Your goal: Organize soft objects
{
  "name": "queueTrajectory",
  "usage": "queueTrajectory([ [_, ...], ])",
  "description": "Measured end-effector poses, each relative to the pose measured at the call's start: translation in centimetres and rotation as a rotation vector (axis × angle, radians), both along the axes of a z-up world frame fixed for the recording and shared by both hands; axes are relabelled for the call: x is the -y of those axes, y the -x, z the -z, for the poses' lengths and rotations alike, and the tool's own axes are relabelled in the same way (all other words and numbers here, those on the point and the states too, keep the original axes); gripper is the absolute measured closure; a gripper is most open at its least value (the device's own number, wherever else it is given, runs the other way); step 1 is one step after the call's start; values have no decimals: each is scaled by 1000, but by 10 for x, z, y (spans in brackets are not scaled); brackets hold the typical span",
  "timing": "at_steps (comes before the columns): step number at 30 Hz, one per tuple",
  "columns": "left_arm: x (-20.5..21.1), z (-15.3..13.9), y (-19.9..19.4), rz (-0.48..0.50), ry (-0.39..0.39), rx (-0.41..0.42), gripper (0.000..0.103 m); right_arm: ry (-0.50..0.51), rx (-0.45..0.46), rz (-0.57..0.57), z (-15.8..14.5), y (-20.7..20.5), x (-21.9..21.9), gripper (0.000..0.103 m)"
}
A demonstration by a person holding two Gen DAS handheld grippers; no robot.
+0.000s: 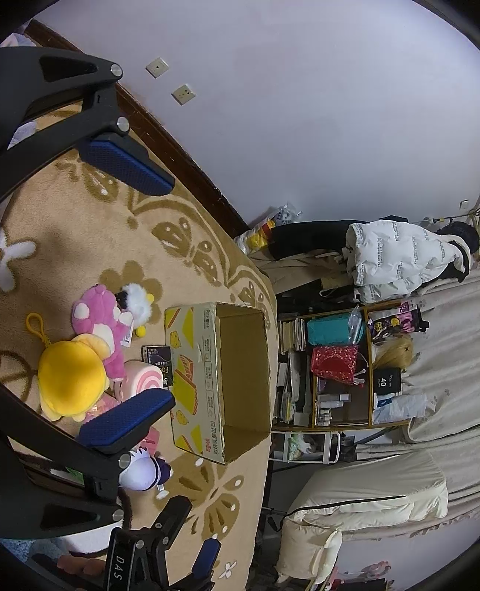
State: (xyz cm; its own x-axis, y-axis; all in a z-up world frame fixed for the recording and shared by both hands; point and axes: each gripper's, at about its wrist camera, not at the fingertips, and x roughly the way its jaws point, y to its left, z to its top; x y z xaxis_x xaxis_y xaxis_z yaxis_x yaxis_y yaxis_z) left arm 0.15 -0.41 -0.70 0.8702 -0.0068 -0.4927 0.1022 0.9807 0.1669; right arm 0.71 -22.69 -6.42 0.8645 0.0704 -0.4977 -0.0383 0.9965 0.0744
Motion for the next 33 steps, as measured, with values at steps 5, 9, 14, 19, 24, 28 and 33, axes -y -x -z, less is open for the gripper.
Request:
queueTrajectory([
  [5,2,-1,1,1,-3,-2,0,2,0,-1,1,0,0,0],
  [9,2,0,1,-1,-2,-2,0,3,-1,-1,0,-1,-2,0],
  [14,1,0,1,-1,-1,-4,0,4,-3,-1,0,-1,-2,0],
  [19,2,2,1,-2,-1,-4,0,4,-2,1,1,-1,-2,0],
  [24,2,2,1,-1,-2,-6,0,5,-3,-1,1,-1,-2,0],
  [28,1,2,0,-2,-2,-7,0,7,-6,-2,1,-2,-2,0],
  [33,2,3,0,-1,-5,-7,0,7,-7,-4,5,-2,-5,0],
])
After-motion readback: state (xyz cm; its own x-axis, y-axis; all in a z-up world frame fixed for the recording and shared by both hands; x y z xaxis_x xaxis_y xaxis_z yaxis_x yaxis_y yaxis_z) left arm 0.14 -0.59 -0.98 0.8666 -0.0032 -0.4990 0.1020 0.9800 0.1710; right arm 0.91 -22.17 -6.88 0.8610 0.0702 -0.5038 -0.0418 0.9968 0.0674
